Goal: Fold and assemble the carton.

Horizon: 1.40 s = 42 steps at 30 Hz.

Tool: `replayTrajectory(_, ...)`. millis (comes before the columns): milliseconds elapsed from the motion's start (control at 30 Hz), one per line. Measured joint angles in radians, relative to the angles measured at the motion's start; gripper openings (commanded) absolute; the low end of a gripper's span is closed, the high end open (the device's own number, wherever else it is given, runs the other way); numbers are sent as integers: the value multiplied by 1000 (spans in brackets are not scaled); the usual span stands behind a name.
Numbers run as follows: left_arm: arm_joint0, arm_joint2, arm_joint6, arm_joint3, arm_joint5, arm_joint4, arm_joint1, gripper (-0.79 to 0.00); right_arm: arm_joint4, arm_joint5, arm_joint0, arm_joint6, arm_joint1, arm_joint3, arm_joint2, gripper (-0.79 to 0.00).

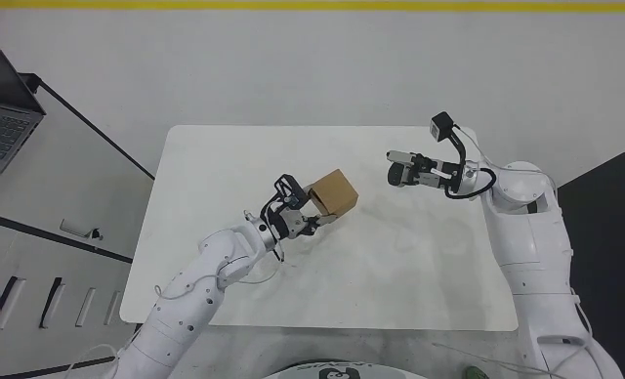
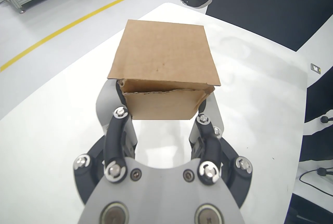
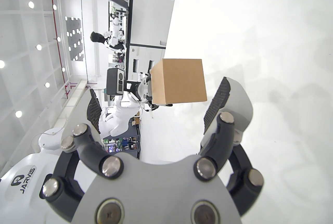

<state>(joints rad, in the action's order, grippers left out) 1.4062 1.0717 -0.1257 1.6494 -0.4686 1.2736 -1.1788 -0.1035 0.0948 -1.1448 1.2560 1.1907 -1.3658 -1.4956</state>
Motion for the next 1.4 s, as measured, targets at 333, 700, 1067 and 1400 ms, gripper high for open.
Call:
replayTrajectory(333, 8, 22, 8, 33, 5, 3, 4, -785, 0, 0, 0, 0, 0, 0, 0, 0)
replayTrajectory(700, 151, 207, -77, 360, -168, 29, 54, -785, 0, 0, 0, 0, 0, 0, 0, 0)
replayTrajectory(1067, 165, 219, -80, 397, -166, 27, 56, -785, 0, 0, 0, 0, 0, 0, 0, 0)
replayTrajectory(1400, 83, 257, 114, 498, -262, 114, 66, -785, 0, 0, 0, 0, 0, 0, 0, 0)
